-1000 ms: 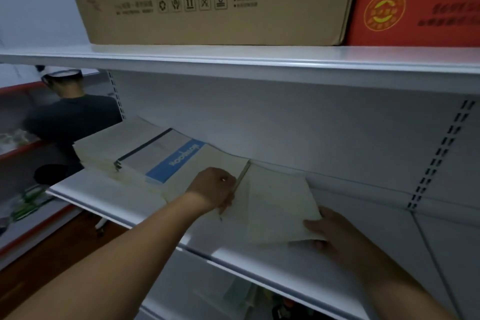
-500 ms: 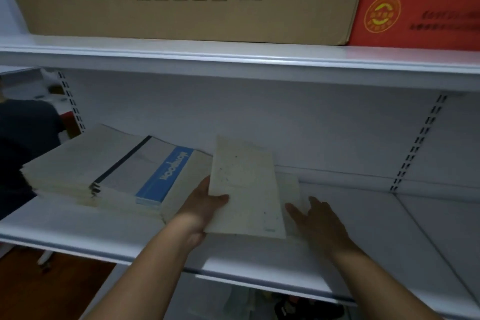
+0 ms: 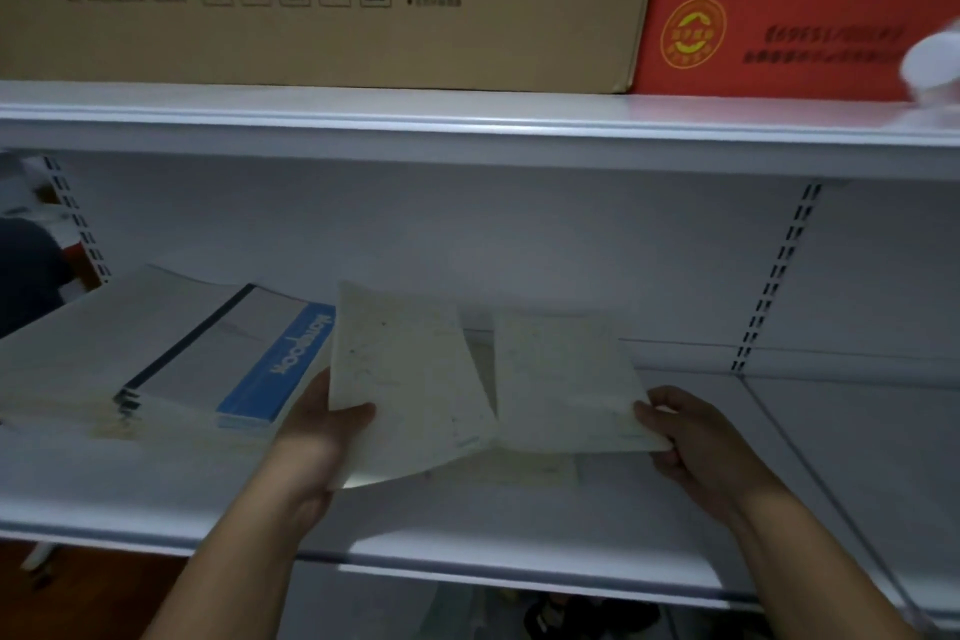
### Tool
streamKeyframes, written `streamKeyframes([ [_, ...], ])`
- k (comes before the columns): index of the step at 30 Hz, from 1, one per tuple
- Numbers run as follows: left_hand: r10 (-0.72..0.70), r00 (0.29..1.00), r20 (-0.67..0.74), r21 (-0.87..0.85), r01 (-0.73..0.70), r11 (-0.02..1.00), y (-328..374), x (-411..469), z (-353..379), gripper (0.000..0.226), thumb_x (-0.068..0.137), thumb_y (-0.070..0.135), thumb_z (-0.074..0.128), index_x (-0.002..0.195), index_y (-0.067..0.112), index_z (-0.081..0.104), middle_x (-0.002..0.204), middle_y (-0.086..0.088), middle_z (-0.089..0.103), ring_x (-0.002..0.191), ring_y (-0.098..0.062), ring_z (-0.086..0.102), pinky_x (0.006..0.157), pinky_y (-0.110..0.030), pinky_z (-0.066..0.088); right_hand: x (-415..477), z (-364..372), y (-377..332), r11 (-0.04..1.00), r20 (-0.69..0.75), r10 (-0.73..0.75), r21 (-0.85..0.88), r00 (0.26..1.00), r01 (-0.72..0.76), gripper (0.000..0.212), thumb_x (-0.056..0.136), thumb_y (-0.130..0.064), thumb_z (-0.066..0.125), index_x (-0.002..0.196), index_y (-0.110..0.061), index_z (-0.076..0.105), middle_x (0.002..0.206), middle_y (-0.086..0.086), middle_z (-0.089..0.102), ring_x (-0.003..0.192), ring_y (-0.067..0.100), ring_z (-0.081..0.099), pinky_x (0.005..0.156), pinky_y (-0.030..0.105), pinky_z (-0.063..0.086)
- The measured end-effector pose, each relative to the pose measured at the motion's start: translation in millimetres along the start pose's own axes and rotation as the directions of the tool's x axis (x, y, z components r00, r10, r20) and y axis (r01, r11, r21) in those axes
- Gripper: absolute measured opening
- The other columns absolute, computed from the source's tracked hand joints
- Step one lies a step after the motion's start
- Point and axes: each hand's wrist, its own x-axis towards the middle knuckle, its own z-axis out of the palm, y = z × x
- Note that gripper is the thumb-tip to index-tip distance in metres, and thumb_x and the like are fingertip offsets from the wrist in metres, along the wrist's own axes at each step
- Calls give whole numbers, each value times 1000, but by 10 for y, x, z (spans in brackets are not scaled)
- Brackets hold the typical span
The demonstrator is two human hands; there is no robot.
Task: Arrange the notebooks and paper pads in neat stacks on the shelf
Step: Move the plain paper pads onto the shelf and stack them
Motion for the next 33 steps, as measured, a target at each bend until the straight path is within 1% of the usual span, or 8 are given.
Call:
streamKeyframes([
  [7,-14,1000,-22,25,15,1000,-87,-82,393,26,95,14,50,120,19,56,112,-7,68,96,-24,65,73,-31,52,-57,306,-252,993,74,-113,30,991,111,26,89,-2,55,64,-10,50,49,2,44,35,8,30,36,15,21],
  [13,-120,992,24,-69,121,990,-69,-170,465,24,89,14,60,112,15,62,101,-8,73,92,-27,70,75,-34,55,-34,582,-102,924,131,-182,-316,975,215,25,89,-20,60,66,-11,54,48,1,52,36,12,43,44,20,34],
  [16,-119,992,-36,-85,116,990,-59,-195,359,38,85,-1,57,122,9,57,107,-14,70,98,-33,66,85,-43,52,164,604,81,728,8,-277,-651,961,216,39,90,-45,52,85,-8,64,77,7,67,73,24,64,68,30,42],
  [19,-125,991,-51,-122,118,985,-39,-195,228,39,86,-2,53,124,11,55,111,-16,68,103,-37,63,96,-52,46,275,651,311,444,19,-116,-893,993,69,74,80,-65,51,130,-12,44,125,12,54,116,27,55,90,32,44],
  [21,-119,991,-58,-131,111,985,-35,-198,142,39,86,-2,53,122,13,56,111,-17,68,104,-38,62,98,-54,45,303,671,383,366,46,-28,-929,999,53,79,77,-63,57,132,-9,40,132,12,49,120,27,52,95,33,46],
  [27,-82,994,-74,-88,76,993,-32,-172,-93,43,84,-1,54,124,17,57,111,-13,69,104,-36,62,96,-53,46,328,388,259,711,-33,34,-702,999,-47,35,80,-26,70,107,-7,58,112,15,64,90,24,62,73,31,50],
  [30,-44,998,-50,-63,41,997,-46,-150,-108,44,85,-3,54,124,16,55,111,-11,68,103,-32,62,85,-41,49,111,131,166,947,-53,85,-305,995,-97,19,89,-17,60,108,-13,56,103,11,65,86,26,61,78,39,51],
  [33,-43,999,18,-55,44,998,-74,-167,53,41,84,-5,55,119,16,55,108,-9,67,103,-30,61,81,-36,47,-155,-27,84,995,-77,95,-5,992,-96,19,90,-15,58,108,-19,59,101,6,66,89,24,59,72,32,45],
])
